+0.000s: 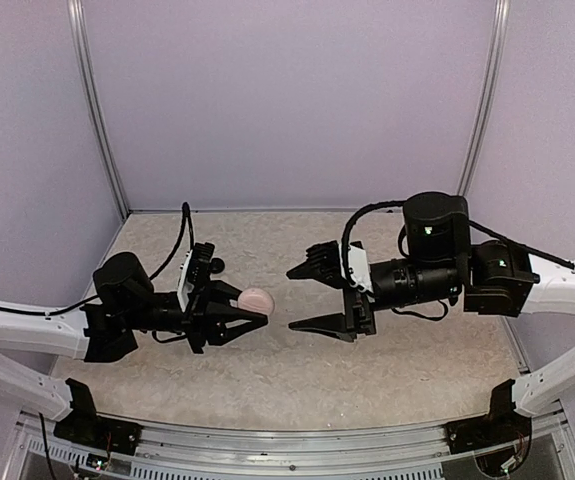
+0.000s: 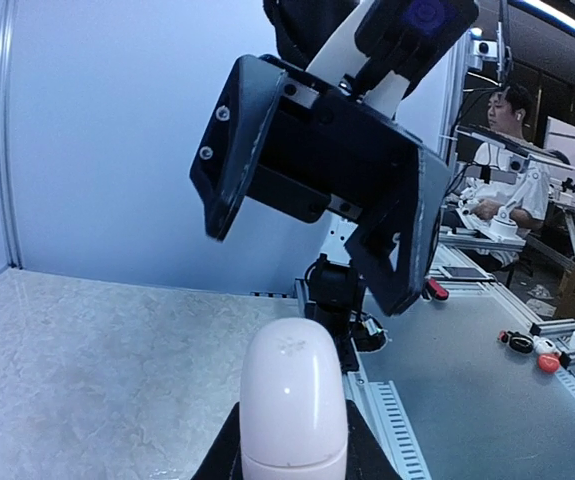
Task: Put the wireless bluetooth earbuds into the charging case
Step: Pass from the left arm to the right
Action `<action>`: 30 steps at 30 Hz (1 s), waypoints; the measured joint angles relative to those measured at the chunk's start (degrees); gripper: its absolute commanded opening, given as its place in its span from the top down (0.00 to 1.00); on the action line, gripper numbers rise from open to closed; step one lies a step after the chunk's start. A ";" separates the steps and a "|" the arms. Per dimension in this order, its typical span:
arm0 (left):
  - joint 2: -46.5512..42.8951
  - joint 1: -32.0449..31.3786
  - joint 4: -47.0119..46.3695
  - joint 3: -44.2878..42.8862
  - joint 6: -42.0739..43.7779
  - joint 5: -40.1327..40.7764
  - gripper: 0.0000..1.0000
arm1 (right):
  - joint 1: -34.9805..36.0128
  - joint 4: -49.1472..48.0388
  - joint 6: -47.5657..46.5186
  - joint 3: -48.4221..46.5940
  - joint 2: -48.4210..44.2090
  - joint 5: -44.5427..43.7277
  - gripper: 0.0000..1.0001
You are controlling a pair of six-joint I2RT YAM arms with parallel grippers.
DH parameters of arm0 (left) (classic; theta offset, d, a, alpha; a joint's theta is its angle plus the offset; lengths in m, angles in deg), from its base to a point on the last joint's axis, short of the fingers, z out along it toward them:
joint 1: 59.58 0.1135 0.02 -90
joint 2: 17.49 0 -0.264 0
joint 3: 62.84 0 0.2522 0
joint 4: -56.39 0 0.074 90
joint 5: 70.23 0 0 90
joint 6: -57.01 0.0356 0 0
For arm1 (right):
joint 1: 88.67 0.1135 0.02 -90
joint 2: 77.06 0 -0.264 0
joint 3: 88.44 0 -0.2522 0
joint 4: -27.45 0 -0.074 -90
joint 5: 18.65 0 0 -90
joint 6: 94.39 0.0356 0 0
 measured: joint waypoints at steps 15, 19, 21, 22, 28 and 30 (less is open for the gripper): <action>3.50 -0.13 6.60 -4.98 -8.41 -11.10 0.87 | 6.03 3.54 -13.11 0.22 2.71 -9.73 0.24; 3.91 -0.66 6.34 -4.98 -10.03 -10.88 0.87 | 7.17 0.76 -14.67 0.50 2.82 -12.74 0.25; 4.48 -1.03 6.16 -5.01 -10.75 -10.80 0.87 | 7.30 -0.39 -15.23 0.50 3.08 -13.66 0.26; 4.76 -1.14 6.10 -5.05 -11.02 -10.80 0.87 | 7.34 -0.85 -15.47 0.50 3.28 -13.97 0.26; 5.44 -1.09 5.84 -5.05 -12.81 -10.95 0.87 | 7.43 -0.74 -16.52 0.70 3.58 -14.21 0.28; 5.60 -1.09 5.51 -5.05 -13.44 -11.04 0.87 | 7.43 -0.79 -16.72 0.79 3.58 -14.01 0.27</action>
